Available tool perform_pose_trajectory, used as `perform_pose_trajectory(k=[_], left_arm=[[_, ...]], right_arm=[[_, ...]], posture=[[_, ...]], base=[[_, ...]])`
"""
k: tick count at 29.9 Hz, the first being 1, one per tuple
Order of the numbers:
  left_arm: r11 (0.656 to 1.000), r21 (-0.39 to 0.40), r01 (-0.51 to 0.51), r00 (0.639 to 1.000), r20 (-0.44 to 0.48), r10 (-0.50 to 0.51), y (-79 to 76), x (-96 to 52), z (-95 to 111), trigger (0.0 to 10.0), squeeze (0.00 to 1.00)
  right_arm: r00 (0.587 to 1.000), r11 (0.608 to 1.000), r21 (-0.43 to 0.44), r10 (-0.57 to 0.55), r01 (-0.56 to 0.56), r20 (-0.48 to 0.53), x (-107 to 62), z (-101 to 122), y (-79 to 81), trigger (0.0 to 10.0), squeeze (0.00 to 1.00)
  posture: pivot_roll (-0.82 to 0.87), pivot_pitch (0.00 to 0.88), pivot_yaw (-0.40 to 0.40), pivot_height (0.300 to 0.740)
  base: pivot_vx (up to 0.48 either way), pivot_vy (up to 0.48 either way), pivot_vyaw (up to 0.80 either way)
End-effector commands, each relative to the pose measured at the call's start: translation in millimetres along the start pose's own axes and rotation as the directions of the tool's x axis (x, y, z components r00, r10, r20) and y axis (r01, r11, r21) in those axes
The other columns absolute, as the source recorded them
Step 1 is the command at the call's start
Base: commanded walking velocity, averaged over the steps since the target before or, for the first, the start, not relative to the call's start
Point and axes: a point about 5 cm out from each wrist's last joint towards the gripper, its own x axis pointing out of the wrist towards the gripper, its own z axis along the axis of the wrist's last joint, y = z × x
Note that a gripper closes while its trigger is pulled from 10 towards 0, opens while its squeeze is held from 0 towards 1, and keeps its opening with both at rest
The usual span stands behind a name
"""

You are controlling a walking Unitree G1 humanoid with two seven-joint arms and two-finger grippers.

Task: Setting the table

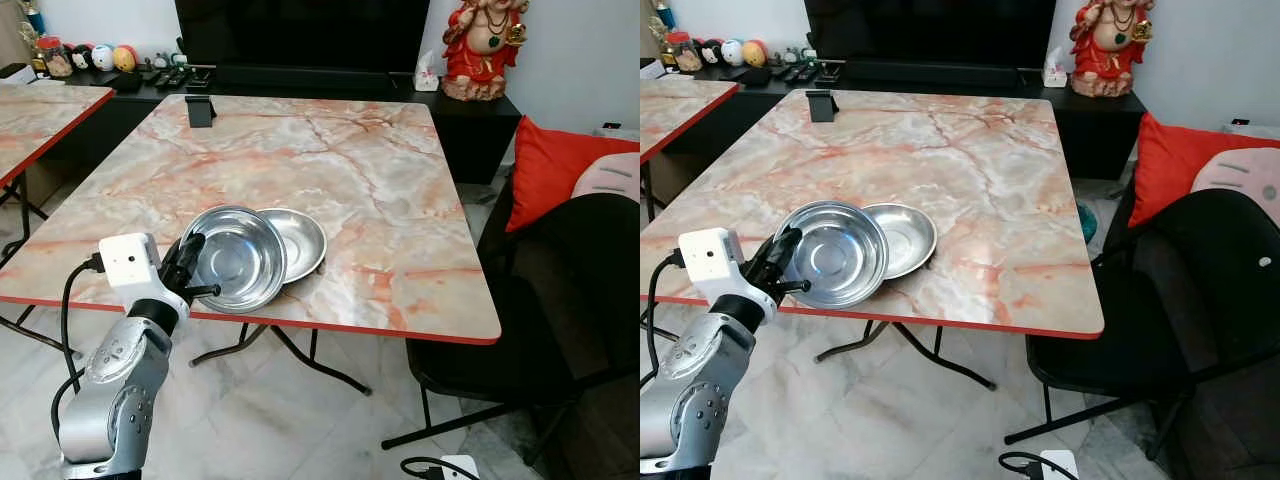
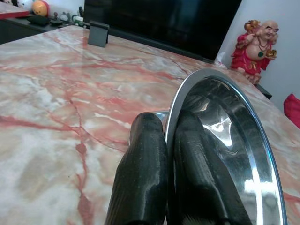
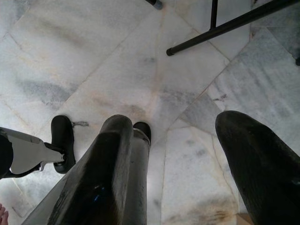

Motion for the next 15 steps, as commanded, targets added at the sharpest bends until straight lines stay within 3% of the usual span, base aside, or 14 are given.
perform_pose_trajectory(k=[1,11,15], left_arm=[[1.000,0.004,0.010,1.000,0.026,-0.010,-2.4,1.8,6.5,10.0,0.00],[1.000,0.006,0.016,0.999,0.029,-0.017,-2.4,3.4,8.7,10.0,0.00],[1.000,0.007,0.019,0.999,0.029,-0.020,-2.6,4.3,9.0,10.0,0.00]], right_arm=[[1.000,1.000,-0.002,-0.003,0.003,-0.001,-0.2,-0.4,-0.9,10.0,0.00],[1.000,1.000,-0.001,-0.002,0.002,-0.001,0.1,-0.1,0.5,10.0,0.00],[1.000,1.000,0.002,-0.001,0.001,0.000,0.1,-0.2,0.9,10.0,0.00]], posture=[[0.00,0.000,-0.010,0.740],[0.00,0.000,-0.004,0.740],[0.00,0.000,0.000,0.740]], base=[[0.000,0.000,0.00],[0.000,0.000,0.00],[0.249,0.000,0.00]])
